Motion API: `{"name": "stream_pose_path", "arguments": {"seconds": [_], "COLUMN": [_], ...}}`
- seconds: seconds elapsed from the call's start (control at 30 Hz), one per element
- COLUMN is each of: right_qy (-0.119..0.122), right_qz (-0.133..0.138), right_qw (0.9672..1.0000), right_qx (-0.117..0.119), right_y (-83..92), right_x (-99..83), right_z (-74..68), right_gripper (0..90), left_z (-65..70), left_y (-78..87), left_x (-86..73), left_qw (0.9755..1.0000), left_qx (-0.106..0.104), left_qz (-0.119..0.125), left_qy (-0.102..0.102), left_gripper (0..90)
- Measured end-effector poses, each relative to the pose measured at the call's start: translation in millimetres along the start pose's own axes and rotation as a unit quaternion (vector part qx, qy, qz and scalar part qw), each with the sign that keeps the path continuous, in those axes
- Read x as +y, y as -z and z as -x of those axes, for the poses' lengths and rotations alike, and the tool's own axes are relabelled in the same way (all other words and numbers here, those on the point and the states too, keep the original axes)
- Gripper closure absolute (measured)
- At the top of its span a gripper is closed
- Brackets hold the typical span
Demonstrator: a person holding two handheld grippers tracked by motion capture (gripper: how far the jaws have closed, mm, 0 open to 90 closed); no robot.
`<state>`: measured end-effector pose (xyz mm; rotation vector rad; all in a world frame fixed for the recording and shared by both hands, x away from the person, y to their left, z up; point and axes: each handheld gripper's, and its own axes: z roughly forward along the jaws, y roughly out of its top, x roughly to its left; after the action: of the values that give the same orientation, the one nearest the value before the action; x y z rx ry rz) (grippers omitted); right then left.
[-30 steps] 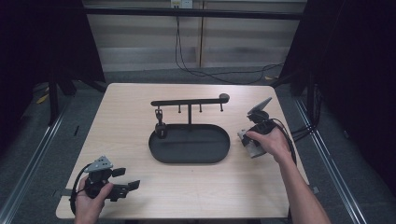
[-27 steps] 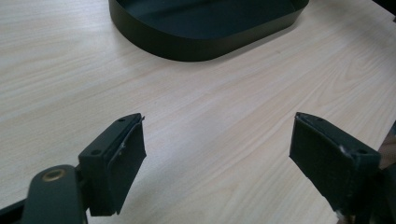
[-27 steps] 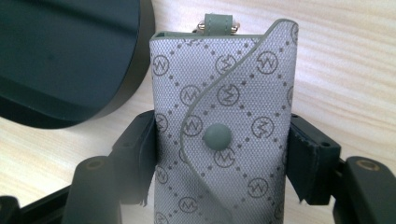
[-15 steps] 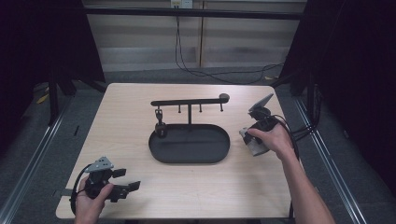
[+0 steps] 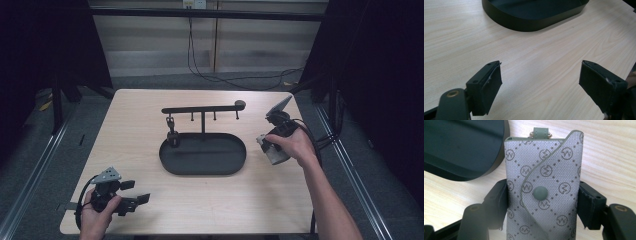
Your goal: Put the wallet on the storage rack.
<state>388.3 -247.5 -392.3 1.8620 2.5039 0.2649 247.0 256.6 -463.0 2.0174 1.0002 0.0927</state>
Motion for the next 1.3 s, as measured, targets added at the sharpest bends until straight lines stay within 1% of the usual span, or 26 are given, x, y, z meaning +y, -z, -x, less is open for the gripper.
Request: {"name": "stream_pose_path", "arguments": {"seconds": [0.07, 0.17, 0.23, 0.4, 0.53, 0.7, 0.73, 0.83, 0.9, 0.93, 1.13, 1.23, 1.3], "right_qy": [0.004, 0.005, 0.006, 0.005, 0.005, 0.004, 0.004, 0.001, 0.000, 0.002, 0.007, 0.005, 0.005], "right_qz": [0.000, 0.006, 0.007, 0.016, 0.030, 0.046, 0.047, 0.058, 0.063, 0.067, 0.078, 0.081, 0.086], "right_qw": [1.0000, 1.0000, 0.9999, 0.9999, 0.9995, 0.9987, 0.9986, 0.9978, 0.9973, 0.9969, 0.9952, 0.9948, 0.9937], "right_qx": [-0.007, -0.003, -0.005, 0.000, 0.006, 0.023, 0.026, 0.032, 0.037, 0.041, 0.059, 0.061, 0.072], "right_y": [2.8, 7.2, 9.5, 15.8, 22.1, 26.1, 26.3, 27.2, 28.4, 28.4, 30.3, 28.8, 26.8], "right_x": [0.6, 0.9, 1.2, 2.8, 4.4, 5.7, 6.0, 7.2, 7.5, 7.6, 9.8, 11.3, 11.7], "right_z": [-2.0, -2.7, -2.8, -3.1, -5.8, -10.8, -11.9, -14.2, -16.5, -17.9, -25.1, -27.4, -28.7], "right_gripper": [34.0, 34.0, 34.0, 33.9, 34.0, 34.0, 34.0, 34.0, 34.0, 34.0, 34.0, 34.0, 34.0], "left_z": [0.1, -0.8, -1.1, -0.6, -0.5, -0.9, -1.1, -0.1, 0.5, -0.1, -1.0, -1.2, -1.1], "left_y": [0.1, -0.2, -0.7, -1.1, -1.2, -1.0, -1.2, -0.9, 0.2, 0.6, -0.7, -1.1, -1.0], "left_x": [0.3, 0.5, 0.5, 0.2, 0.4, 0.3, 0.5, 0.7, 0.4, 0.3, 0.6, 0.1, 0.0], "left_qw": [1.0000, 1.0000, 1.0000, 1.0000, 1.0000, 1.0000, 1.0000, 1.0000, 1.0000, 1.0000, 1.0000, 1.0000, 1.0000], "left_qx": [0.001, 0.004, 0.004, 0.002, 0.005, 0.005, 0.004, 0.006, 0.007, 0.006, 0.007, 0.006, 0.007], "left_qz": [0.001, 0.000, 0.000, -0.001, -0.001, -0.001, -0.005, -0.002, 0.001, -0.001, 0.000, -0.004, -0.003], "left_qy": [-0.001, -0.002, 0.000, -0.003, -0.004, -0.002, -0.004, -0.008, -0.005, -0.006, -0.004, -0.003, -0.003], "left_gripper": [18.0, 18.0, 18.0, 18.0, 18.0, 18.0, 18.0, 18.0, 18.0, 18.0, 18.0, 18.0, 18.0]}}
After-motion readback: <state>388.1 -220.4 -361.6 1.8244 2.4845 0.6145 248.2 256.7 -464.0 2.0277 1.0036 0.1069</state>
